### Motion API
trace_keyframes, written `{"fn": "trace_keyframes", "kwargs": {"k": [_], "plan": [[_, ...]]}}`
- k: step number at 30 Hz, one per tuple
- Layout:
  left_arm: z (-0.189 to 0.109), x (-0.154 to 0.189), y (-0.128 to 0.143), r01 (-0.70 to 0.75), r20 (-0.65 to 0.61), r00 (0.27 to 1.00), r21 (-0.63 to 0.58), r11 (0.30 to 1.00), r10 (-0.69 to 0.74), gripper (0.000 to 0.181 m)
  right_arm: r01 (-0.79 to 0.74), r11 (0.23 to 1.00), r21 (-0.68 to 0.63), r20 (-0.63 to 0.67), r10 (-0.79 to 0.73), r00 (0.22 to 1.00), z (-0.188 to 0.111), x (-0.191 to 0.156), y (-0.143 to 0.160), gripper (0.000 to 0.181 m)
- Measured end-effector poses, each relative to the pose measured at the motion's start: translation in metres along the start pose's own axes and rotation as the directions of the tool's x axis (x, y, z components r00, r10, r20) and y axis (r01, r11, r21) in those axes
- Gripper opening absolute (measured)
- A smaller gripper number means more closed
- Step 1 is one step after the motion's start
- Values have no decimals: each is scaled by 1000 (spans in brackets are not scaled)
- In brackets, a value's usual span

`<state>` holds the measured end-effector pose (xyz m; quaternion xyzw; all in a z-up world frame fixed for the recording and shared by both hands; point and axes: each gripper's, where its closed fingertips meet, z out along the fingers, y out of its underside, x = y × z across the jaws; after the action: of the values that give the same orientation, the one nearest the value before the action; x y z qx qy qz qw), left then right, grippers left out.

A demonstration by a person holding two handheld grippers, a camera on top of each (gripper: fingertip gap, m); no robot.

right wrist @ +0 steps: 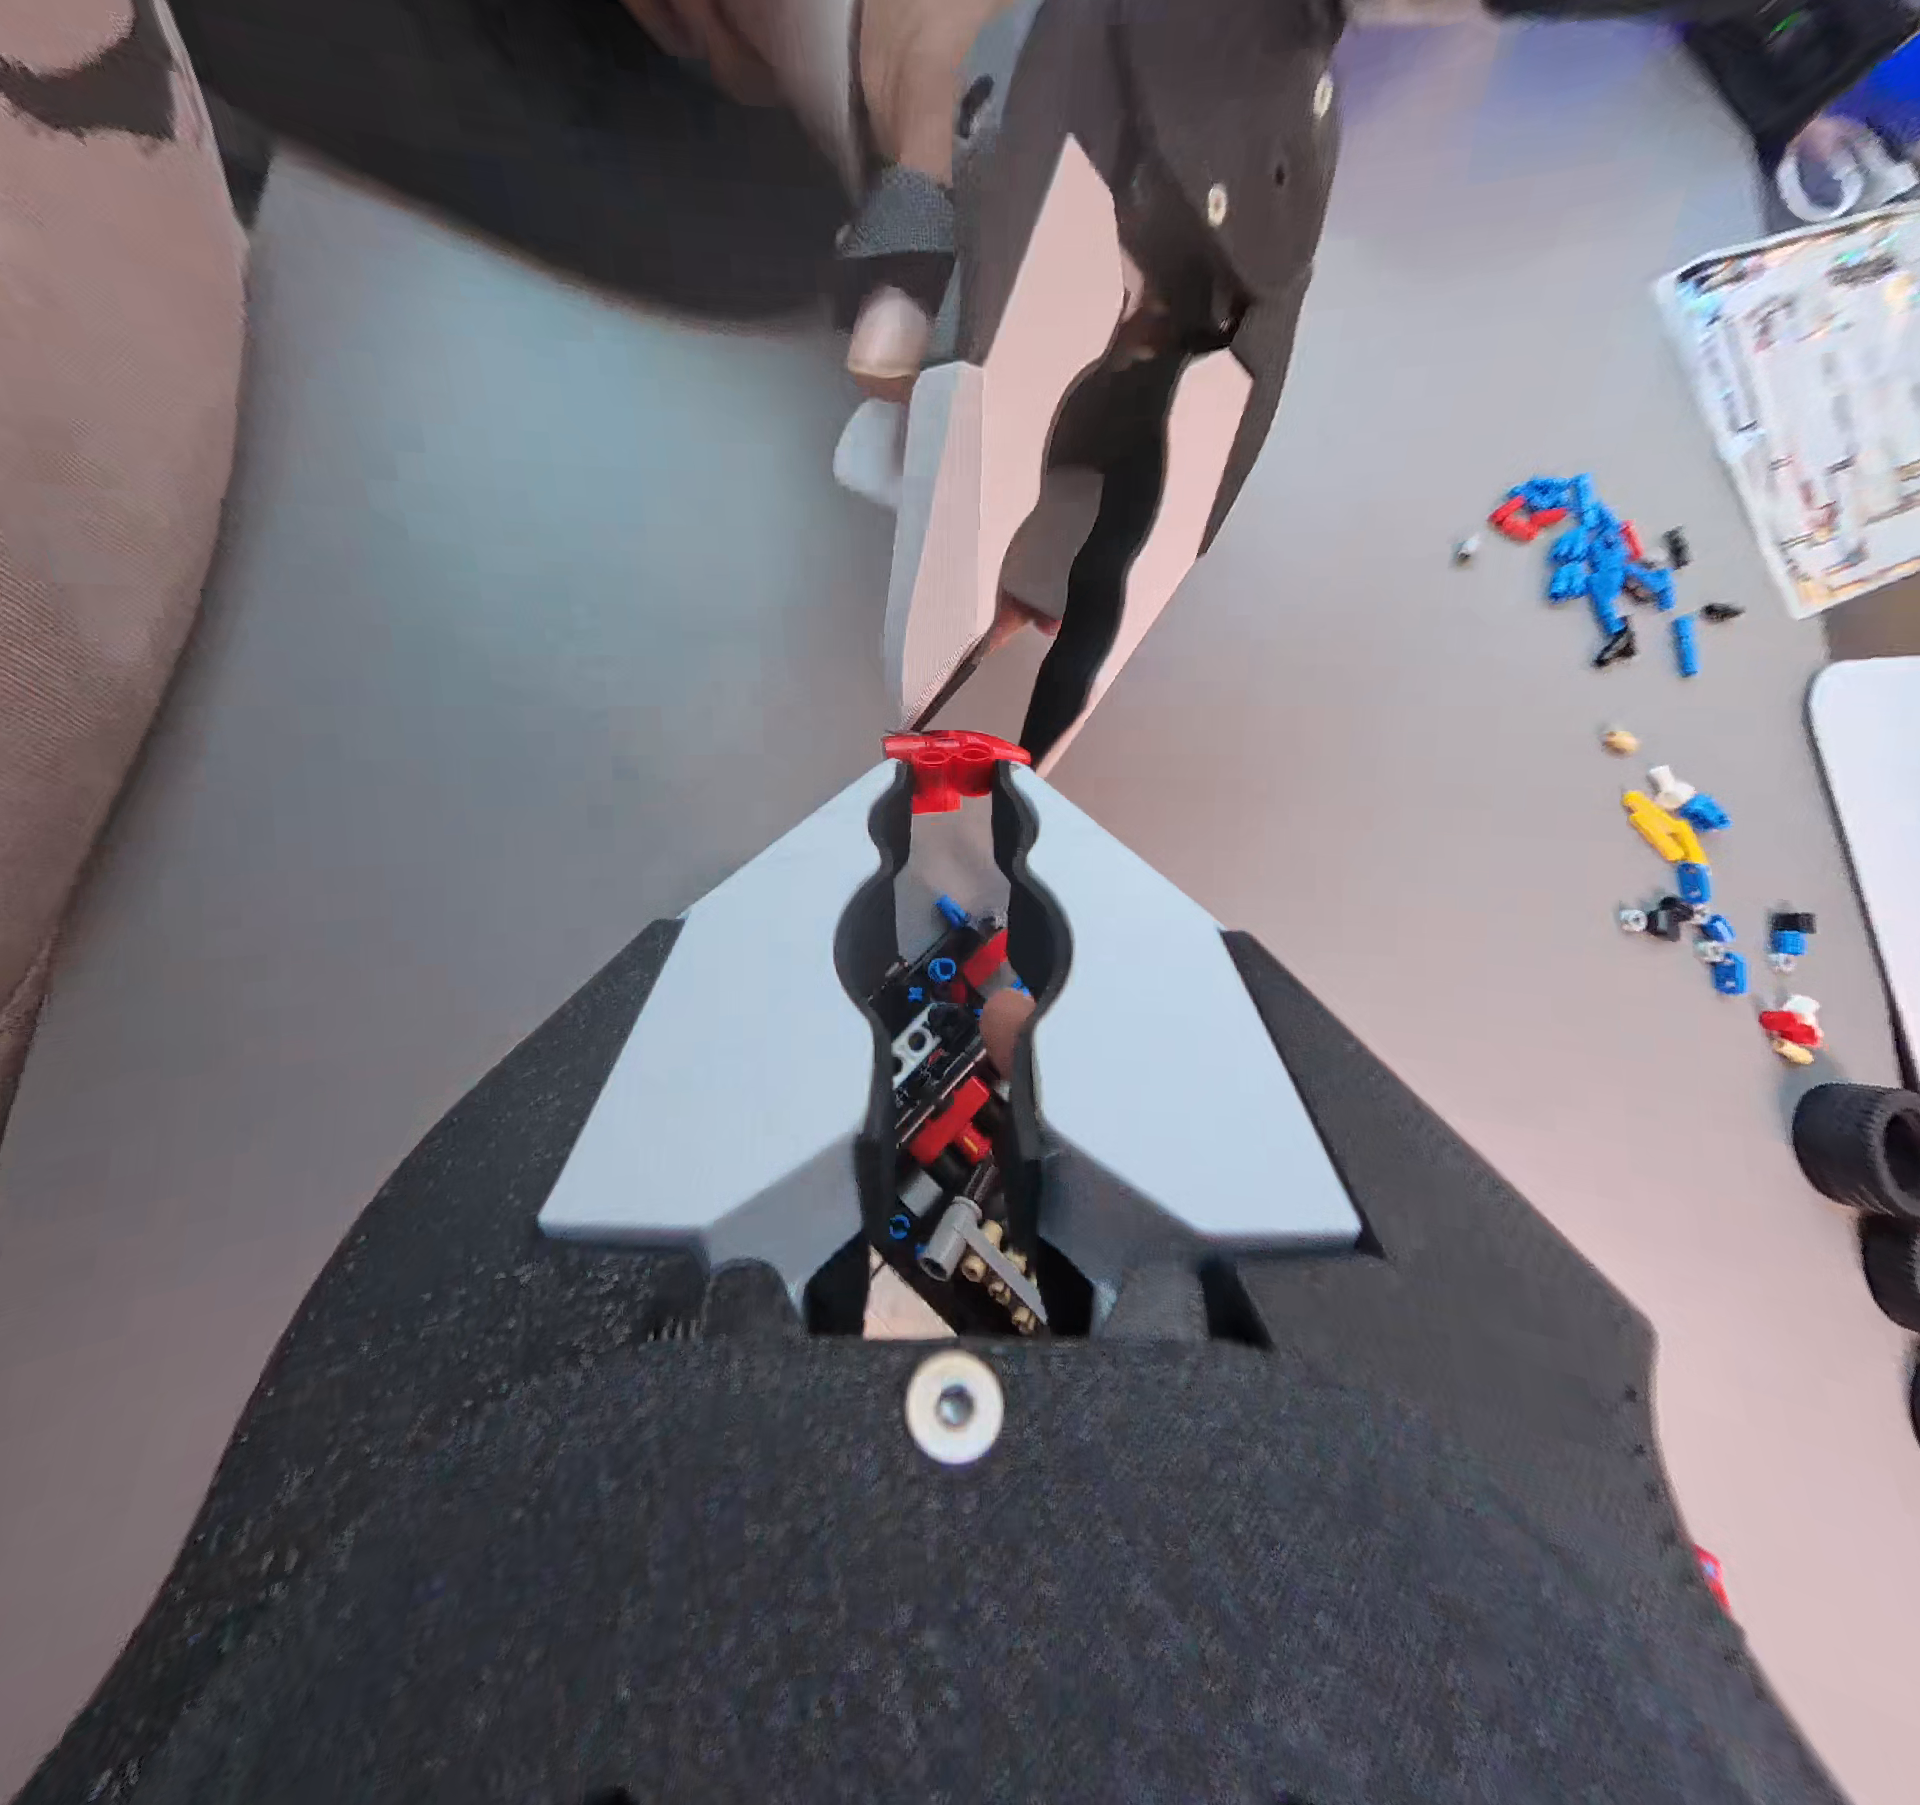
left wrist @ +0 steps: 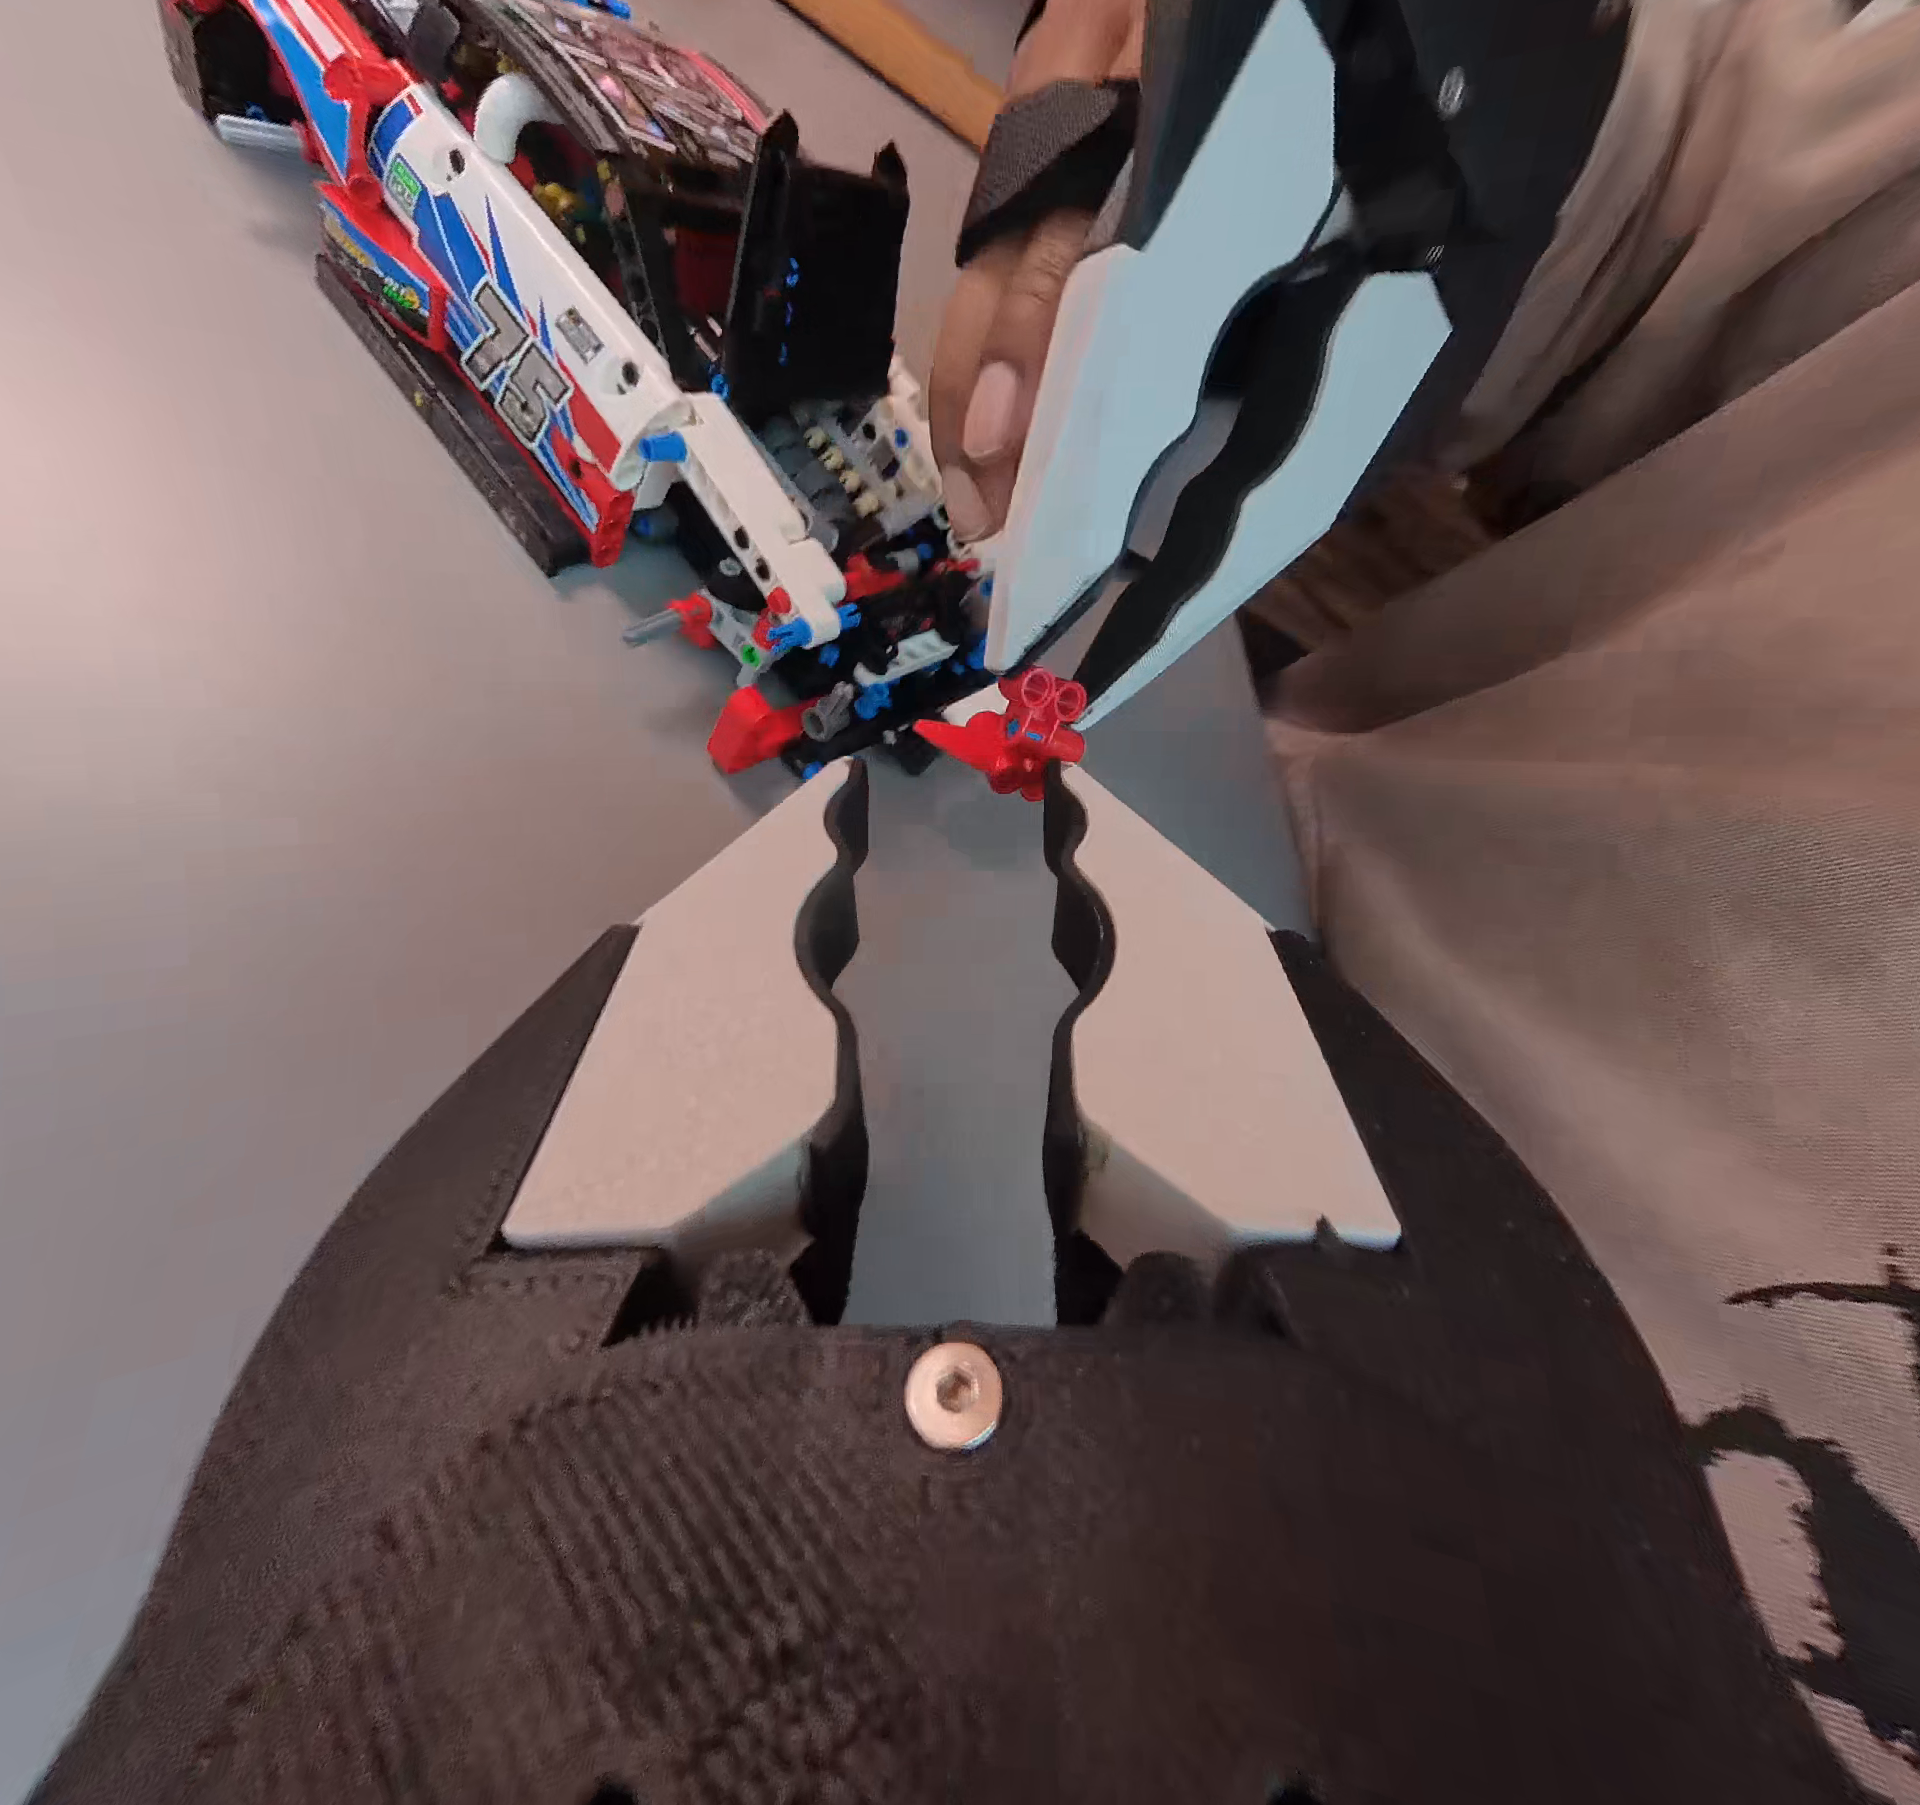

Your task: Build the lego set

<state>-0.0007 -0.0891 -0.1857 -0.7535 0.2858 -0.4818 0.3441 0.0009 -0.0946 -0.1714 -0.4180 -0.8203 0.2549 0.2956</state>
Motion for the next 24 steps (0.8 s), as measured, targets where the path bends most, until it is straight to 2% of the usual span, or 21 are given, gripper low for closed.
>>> {"fn": "trace_keyframes", "kwargs": {"k": [2,4,8,11,15,21,24], "plan": [[-2,11,-13,95,-110,990,78,992,-86,32,12,995,96,-61,-6,998,-10,1,-8,12],[1,22,-18,146,-188,974,96,985,-126,30,22,990,140,-100,-8,995,-14,1,-9,12],[13,31,-18,216,-260,947,77,973,-190,26,65,977,201,-123,-41,992,-17,0,-10,12],[11,28,-21,299,-308,916,95,950,-257,21,63,971,231,-117,-37,992,-20,2,-7,12],[17,19,-15,335,-248,920,88,938,-305,19,108,975,192,-110,-88,990,-16,1,5,12],[28,6,-3,460,-124,884,71,885,-450,18,181,980,84,-107,-172,979,-7,-2,22,11],[32,3,2,464,-59,885,45,885,-461,18,240,970,32,-105,-235,966,-5,-5,27,12]]}}
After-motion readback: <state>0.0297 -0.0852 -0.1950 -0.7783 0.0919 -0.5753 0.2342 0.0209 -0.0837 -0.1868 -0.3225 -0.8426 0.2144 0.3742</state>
